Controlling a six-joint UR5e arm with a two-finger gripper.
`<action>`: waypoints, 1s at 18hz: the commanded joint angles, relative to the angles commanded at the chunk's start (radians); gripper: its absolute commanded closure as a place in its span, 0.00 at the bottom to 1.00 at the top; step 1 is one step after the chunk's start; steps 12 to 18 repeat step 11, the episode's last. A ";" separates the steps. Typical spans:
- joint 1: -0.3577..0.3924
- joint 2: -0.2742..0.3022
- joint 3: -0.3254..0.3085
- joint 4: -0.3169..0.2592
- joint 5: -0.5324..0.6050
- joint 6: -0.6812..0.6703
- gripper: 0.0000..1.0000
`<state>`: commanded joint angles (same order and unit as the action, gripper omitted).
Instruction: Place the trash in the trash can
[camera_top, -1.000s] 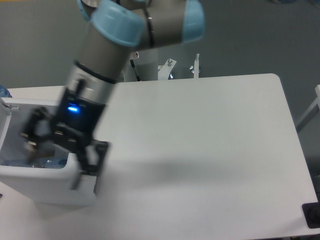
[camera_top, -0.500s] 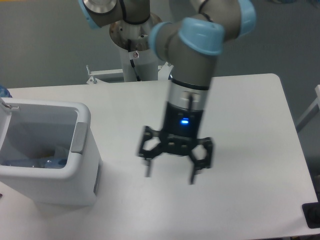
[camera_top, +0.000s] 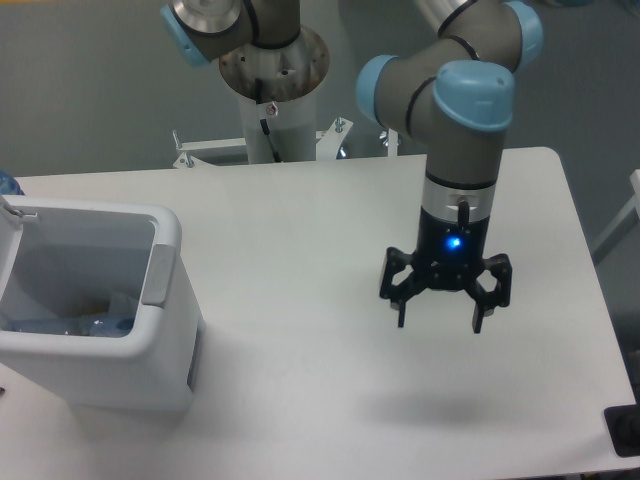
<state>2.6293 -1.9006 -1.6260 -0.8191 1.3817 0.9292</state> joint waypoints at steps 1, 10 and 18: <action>-0.003 0.000 -0.003 -0.002 0.040 0.020 0.00; -0.009 0.000 -0.026 -0.084 0.160 0.201 0.00; -0.011 0.000 -0.034 -0.083 0.171 0.203 0.00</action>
